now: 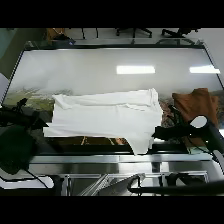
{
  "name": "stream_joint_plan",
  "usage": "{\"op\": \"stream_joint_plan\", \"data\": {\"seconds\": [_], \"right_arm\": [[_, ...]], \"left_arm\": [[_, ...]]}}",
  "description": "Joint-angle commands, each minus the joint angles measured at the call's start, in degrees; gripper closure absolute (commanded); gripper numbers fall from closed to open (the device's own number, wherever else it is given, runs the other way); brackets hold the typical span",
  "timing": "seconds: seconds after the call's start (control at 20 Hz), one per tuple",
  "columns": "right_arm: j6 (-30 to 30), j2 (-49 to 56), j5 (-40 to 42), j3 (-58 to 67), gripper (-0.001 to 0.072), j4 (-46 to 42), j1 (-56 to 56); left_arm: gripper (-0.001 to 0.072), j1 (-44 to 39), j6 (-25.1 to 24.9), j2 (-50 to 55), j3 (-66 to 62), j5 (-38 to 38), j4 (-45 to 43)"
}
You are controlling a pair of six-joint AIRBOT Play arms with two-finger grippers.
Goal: Fold the shirts.
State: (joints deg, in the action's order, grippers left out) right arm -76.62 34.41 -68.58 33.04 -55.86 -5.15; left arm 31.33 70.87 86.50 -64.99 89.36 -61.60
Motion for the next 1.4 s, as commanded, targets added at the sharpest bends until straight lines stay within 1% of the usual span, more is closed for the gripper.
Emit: {"op": "stream_joint_plan", "data": {"seconds": [0.0,0.1,0.2,0.25,0.35,0.55,0.7,0.75,0.85,0.9,0.95,1.0,1.05,1.1,1.15,1.25,1.35], "right_arm": [[0.0,-6.8,2.4,0.2,0.0694,-2.4,-0.1],[4.8,-5.6,10.1,2.0,0.0694,-0.9,-0.1],[11.8,-0.6,16.7,5.9,0.0695,5.2,-0.1],[16.3,3.4,18.4,8.7,0.0695,9.1,-0.1],[23.1,13.0,20.0,15.4,0.0694,14.6,0.0],[30.0,32.1,21.9,29.4,0.0694,17.8,0.0],[31.8,43.4,22.1,37.3,0.0693,19.3,0.0],[32.9,46.1,22.2,38.9,0.0693,19.8,0.0],[33.4,49.9,22.3,41.0,0.0687,19.9,0.0],[33.4,50.4,22.2,41.4,0.0677,19.7,-0.2],[33.4,50.1,21.9,41.7,0.0531,19.5,-0.5],[33.4,49.3,21.2,42.0,0.0332,18.8,-1.2],[33.3,48.1,20.2,42.2,0.0209,17.2,-2.0],[33.0,46.8,19.4,42.4,0.0101,15.9,-3.3],[32.2,45.7,18.2,42.4,0.0067,16.0,-5.0],[28.7,45.1,15.4,42.4,0.0068,16.0,-8.8],[26.1,46.4,11.8,42.4,0.0067,16.0,-12.0]], "left_arm": [[0.0687,0.0,1.5,-4.7,4.0,0.0,-1.1],[0.0686,0.0,1.6,-5.4,3.4,-1.0,3.9],[0.0687,-0.1,1.7,-5.4,0.0,-2.3,11.1],[0.0687,-0.5,1.9,-5.1,-2.7,-3.5,13.7],[0.0687,-2.5,3.3,-3.1,-8.8,-5.0,13.4],[0.0686,-8.9,3.3,5.9,-18.5,-9.1,13.1],[0.0686,-11.5,3.4,13.8,-22.8,-11.5,13.1],[0.0686,-12.0,3.3,16.1,-23.5,-12.0,13.1],[0.0685,-12.7,3.3,20.6,-25.5,-12.4,13.1],[0.0679,-12.7,3.3,22.1,-26.4,-12.4,13.3],[0.0677,-13.0,3.5,23.2,-27.5,-12.0,13.6],[0.0524,-13.3,3.5,24.1,-29.2,-11.0,13.6],[0.0078,-13.4,3.5,24.6,-31.1,-9.8,13.7],[0.0015,-13.4,3.8,24.7,-32.8,-8.4,13.6],[0.0015,-13.4,3.8,24.7,-35.1,-6.4,13.6],[0.0015,-12.9,4.2,24.6,-39.5,-3.1,13.6],[0.0016,-12.0,6.8,24.6,-43.7,-0.4,13.6]]}}
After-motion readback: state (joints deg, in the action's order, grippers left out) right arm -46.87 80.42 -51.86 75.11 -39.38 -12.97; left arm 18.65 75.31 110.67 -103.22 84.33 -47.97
